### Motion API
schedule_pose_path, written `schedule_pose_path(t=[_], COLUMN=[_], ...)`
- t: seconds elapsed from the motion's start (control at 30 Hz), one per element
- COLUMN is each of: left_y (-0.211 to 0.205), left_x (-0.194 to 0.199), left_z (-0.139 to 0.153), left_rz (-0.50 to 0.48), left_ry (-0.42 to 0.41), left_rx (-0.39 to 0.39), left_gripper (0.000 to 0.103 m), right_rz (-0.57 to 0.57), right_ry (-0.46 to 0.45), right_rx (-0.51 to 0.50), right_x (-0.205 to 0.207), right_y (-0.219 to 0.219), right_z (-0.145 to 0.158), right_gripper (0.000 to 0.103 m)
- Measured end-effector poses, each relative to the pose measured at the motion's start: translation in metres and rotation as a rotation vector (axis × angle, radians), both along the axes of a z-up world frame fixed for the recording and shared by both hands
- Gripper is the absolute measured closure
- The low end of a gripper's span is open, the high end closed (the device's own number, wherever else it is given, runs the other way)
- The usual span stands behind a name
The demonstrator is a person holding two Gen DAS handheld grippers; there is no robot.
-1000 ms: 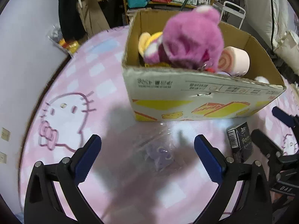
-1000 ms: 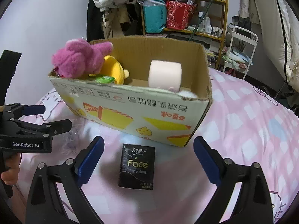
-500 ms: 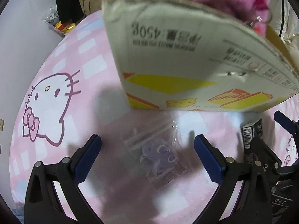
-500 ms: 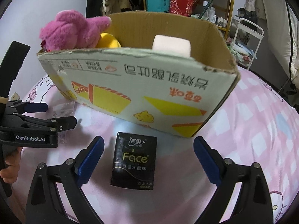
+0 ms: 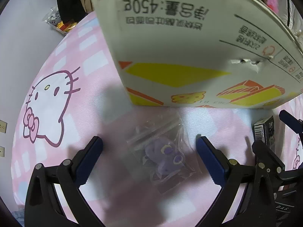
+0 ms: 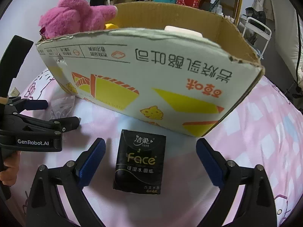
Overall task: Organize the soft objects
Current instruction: 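Grasp the clear bag with purple toy with the left tool while the right tool grasps the black Face pack, then lift the bag and Face pack up over the cardboard box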
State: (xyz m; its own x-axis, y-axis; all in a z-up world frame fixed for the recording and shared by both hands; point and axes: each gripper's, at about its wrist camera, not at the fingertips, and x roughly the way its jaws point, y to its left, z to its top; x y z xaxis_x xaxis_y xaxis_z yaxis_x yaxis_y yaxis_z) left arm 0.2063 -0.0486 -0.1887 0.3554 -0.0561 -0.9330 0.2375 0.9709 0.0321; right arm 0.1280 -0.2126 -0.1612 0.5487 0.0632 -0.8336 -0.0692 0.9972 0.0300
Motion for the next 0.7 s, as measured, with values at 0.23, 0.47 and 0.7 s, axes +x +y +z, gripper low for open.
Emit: schedule_pose_path(t=[0.23,0.47,0.7], left_y=[-0.003,-0.003,0.003], left_x=[-0.013,-0.025,-0.035], left_z=[-0.003,0.005,0.020], left_rz=[-0.008,-0.004,-0.014], left_ry=[0.002,-0.038,-0.062], left_rx=[0.007,0.009,-0.011], left_gripper=[0.012,0.050,0.059], right_rz=[0.006,0.008,0.016], right_ry=[0.027,0.064,0.047], right_rx=[0.012,0.060,0.081], right_x=[0.002,0.004,-0.004], right_y=[0.005,0.002,0.000], right_z=[-0.006,-0.011,-0.006], right_gripper=[0.003,0.045,0.053])
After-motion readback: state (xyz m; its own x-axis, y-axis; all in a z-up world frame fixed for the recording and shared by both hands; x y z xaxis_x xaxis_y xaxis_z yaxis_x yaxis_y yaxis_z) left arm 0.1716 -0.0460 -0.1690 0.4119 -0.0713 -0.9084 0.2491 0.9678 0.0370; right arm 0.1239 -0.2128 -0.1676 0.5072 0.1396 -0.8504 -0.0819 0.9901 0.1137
